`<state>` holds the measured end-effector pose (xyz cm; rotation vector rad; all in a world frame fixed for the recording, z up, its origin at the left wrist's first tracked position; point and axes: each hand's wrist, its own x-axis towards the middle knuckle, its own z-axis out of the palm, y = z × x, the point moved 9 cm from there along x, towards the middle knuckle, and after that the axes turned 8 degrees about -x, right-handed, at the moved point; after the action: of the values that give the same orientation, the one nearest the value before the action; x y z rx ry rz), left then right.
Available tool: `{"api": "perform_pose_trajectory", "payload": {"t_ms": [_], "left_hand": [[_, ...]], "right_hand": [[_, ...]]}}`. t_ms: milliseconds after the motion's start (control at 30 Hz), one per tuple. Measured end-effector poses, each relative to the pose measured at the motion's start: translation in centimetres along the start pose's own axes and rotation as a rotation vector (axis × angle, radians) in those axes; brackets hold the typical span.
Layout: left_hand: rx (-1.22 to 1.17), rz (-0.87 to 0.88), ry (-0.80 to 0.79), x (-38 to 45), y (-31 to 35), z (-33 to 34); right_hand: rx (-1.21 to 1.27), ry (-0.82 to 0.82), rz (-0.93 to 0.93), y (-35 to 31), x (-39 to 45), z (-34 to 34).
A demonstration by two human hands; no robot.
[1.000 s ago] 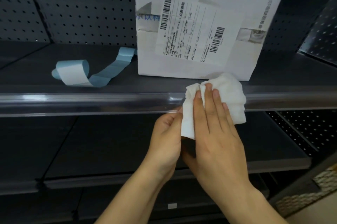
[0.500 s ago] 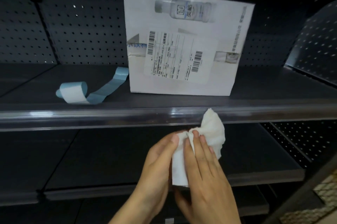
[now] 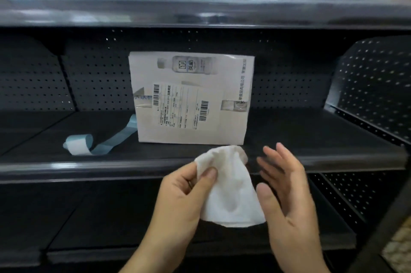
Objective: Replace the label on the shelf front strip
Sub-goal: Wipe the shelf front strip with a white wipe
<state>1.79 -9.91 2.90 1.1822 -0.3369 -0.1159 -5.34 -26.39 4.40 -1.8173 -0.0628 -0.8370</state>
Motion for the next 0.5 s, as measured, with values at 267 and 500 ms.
{"api": "perform_pose_trajectory", "payload": {"t_ms": [267,500], "left_hand": [[0.081,0.092,-0.042,0.3,3.8,5.1],[0.134,0.130,0.019,0.0,4.3,6.7]], "right_hand": [[0.369,-0.288,0.543,2.7,3.3,-2.7],[0.417,-0.326,0.449,1.4,5.0,-6.7]]}}
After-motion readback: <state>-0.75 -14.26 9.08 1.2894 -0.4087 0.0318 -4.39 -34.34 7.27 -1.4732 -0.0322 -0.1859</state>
